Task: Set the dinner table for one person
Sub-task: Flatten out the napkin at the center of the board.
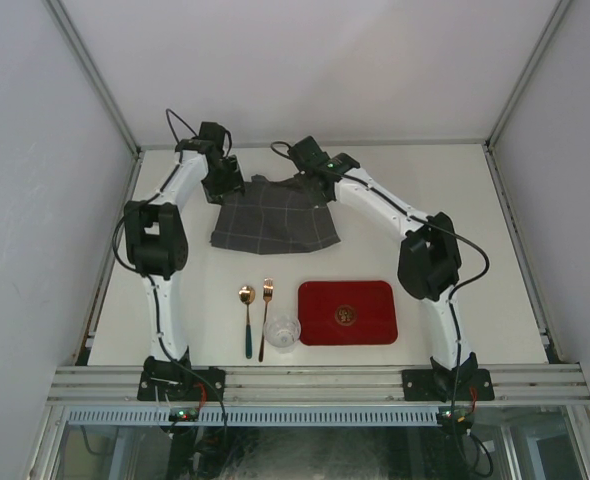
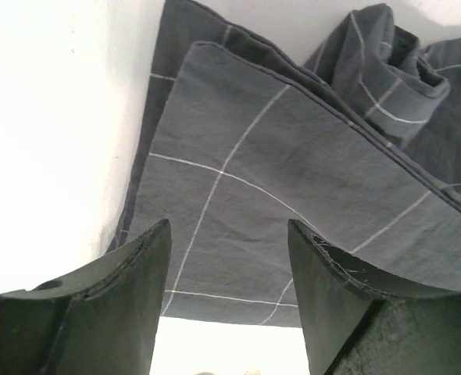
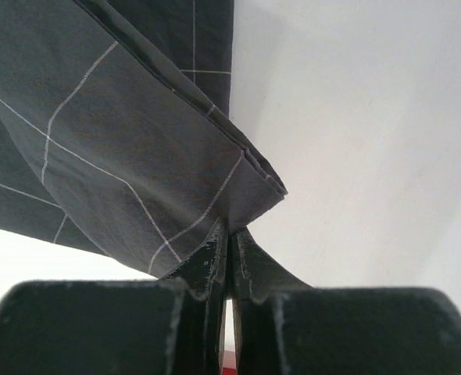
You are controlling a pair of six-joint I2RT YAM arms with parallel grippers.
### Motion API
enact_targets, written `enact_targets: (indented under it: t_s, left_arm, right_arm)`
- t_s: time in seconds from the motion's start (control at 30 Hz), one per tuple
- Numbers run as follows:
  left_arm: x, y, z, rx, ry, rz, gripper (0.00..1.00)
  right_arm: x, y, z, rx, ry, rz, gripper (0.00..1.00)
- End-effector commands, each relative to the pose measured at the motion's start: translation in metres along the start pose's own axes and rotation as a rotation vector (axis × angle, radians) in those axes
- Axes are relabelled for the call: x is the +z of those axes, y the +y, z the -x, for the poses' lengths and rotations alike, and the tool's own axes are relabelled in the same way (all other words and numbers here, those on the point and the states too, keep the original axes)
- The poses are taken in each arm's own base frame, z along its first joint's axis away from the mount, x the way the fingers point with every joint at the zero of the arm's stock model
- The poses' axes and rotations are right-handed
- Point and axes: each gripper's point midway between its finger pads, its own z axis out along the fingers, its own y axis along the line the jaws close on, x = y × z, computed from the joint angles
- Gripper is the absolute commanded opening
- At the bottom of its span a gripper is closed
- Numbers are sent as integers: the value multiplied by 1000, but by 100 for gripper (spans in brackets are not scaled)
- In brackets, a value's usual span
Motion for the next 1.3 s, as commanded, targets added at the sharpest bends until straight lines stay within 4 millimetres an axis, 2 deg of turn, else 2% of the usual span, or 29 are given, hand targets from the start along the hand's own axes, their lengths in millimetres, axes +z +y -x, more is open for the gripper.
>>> enact_targets:
  t_s: [0.0, 0.13, 0.23, 0.3, 0.6, 1.0, 1.27]
  left_arm:
    - [-5, -2, 13, -11, -21, -24, 66]
    - [0, 6, 21, -33, -27, -24, 68]
    - [2, 11, 36, -57, -40, -36, 70]
    - [10, 15, 42, -70, -31, -46, 72]
    - [36, 11, 60, -116, 1, -143, 77]
    - [52, -6, 49, -112, 74, -261, 78]
    - [57, -8, 42, -114, 103, -278, 75]
  right_arm:
    - [-36, -22, 28, 77, -108, -35, 0]
    - [-29, -29, 20, 81, -79, -50, 0]
    - [-25, -30, 18, 84, -71, -46, 0]
    - [-23, -29, 17, 90, -69, -43, 0]
    - [-23, -26, 21, 111, -81, -23, 0]
    - [-25, -24, 22, 120, -76, -20, 0]
    - [-26, -20, 23, 113, -77, -10, 0]
